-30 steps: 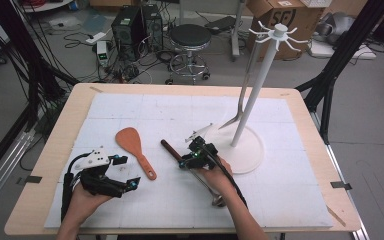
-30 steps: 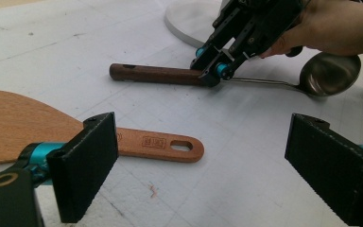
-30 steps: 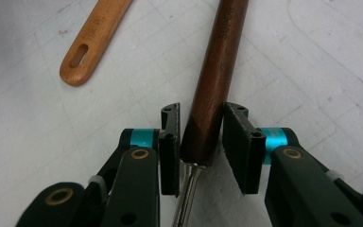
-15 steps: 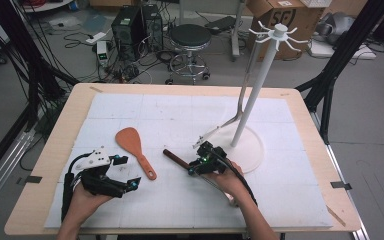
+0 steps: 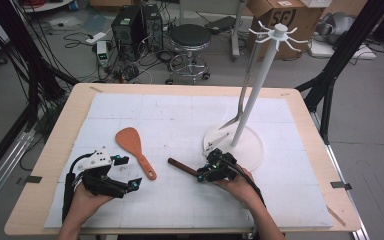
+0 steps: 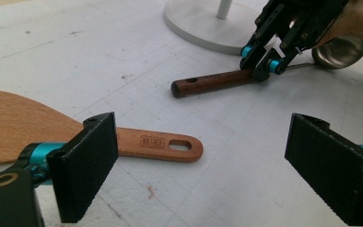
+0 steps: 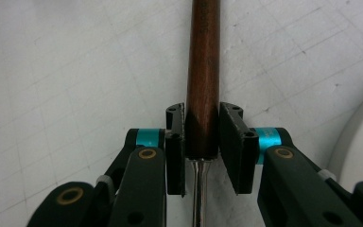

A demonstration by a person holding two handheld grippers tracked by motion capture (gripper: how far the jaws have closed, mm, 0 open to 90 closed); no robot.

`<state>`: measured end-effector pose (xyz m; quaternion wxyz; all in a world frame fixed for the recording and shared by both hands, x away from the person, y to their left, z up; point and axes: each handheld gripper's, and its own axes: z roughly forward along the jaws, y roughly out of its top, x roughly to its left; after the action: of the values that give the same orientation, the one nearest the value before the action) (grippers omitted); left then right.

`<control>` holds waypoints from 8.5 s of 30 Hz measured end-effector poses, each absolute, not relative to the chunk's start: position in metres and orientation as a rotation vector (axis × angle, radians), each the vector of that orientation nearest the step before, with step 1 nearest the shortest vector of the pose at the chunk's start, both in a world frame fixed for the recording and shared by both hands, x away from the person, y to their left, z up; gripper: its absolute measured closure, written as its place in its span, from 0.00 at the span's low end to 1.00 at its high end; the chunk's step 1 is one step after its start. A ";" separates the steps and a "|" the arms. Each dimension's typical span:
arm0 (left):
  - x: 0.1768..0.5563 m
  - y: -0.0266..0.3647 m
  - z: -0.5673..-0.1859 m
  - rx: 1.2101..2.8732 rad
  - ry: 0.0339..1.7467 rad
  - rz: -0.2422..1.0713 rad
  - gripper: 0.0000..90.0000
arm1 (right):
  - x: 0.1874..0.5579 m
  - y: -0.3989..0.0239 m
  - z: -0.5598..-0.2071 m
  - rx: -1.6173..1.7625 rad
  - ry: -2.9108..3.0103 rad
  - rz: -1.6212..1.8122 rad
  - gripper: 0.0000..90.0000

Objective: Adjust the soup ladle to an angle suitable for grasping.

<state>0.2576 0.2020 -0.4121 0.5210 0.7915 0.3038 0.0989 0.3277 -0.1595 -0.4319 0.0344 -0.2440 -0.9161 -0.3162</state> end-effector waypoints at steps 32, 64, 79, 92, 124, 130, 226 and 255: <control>0.259 0.196 -0.416 1.920 0.730 0.235 0.13 | 0.318 -0.156 -0.429 -0.770 -2.832 -1.077 0.81; 0.258 0.184 -0.419 1.954 0.682 0.229 0.31 | 0.292 -0.129 -0.401 -0.524 -2.793 -1.291 0.81; 0.256 0.178 -0.421 1.973 0.602 0.165 0.74 | 0.284 -0.111 -0.398 -0.453 -2.774 -1.312 0.81; 0.256 0.179 -0.421 1.961 0.602 0.155 0.88 | 0.283 -0.106 -0.400 -0.435 -2.777 -1.287 0.81; 0.255 0.178 -0.420 1.956 0.580 0.152 0.86 | 0.287 -0.096 -0.411 -0.507 -2.747 -1.218 0.79; 0.255 0.179 -0.419 1.938 0.574 0.147 0.85 | 0.288 -0.098 -0.410 -0.520 -2.738 -1.217 0.80; 0.257 0.182 -0.420 1.936 0.632 0.175 0.58 | 0.304 -0.237 -0.305 -0.924 -2.306 -2.040 0.78; 0.258 0.190 -0.423 1.931 0.667 0.191 0.50 | 0.303 -0.262 -0.253 -0.908 -2.321 -2.136 0.79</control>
<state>0.2582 0.1902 -0.4229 0.5184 0.8048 0.2779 0.0797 0.3025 -0.2619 -0.2533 -0.0703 -0.2759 -0.7055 -0.6491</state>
